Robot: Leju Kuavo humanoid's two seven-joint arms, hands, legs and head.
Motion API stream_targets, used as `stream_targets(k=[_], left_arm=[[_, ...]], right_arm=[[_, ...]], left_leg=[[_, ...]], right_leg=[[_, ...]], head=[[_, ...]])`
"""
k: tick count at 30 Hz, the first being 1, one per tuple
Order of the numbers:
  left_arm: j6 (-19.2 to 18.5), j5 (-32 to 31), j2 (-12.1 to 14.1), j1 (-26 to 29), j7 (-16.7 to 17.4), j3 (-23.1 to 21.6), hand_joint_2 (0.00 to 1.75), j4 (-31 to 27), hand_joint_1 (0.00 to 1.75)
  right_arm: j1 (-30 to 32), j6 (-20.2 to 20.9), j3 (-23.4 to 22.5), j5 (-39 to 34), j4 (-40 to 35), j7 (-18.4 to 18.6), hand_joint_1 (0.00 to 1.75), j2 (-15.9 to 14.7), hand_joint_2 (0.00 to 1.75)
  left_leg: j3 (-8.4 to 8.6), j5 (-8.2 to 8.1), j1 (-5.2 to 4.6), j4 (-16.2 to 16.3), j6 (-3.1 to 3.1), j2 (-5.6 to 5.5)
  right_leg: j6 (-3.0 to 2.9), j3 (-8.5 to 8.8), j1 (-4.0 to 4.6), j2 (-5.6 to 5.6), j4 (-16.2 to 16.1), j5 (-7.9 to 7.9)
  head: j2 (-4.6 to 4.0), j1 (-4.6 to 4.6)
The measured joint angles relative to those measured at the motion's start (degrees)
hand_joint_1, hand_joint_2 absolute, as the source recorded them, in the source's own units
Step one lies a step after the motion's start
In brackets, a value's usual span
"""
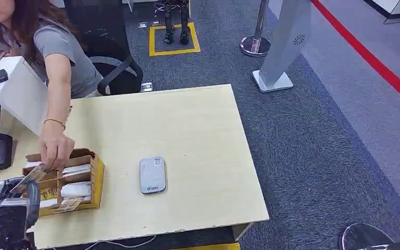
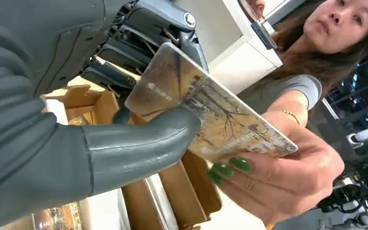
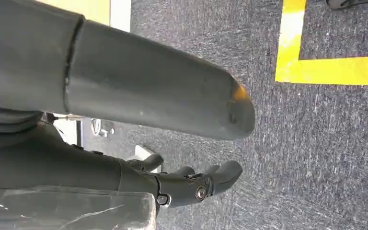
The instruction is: Pass the card to the sensor for recognition and then transmit it.
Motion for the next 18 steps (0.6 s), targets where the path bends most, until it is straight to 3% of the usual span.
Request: stream_targets(k=[12,18], left_arm=[[1.27,0.90,-0.09,-0.90,0.07,0.02,1.75,1.46,1.75],[5.41,-5.10,-0.02,-2.66,-0.11,-0.61,1.75,2.32,1.75]], right_arm=[[-0.15,-0.70,0.42,0.63,0.00,-0.04,0.00,0.00,1.75],[-0.22,-0.22,1.00,0.87,0.00,-0.07,0.00,0.00,1.75]], left_leg=[[0.00,0.00,0.00,0.00,0.00,-0.01],[0.00,0.00,0.00,0.01,0.00,-0.01]], right_leg=[[0.00,0.02,0.00,-0.01,0.00,0.00],[0.00,0.00,0.00,-0.01,0.00,0.00]], head=[[0.00,0.02],[0.00,0.00]])
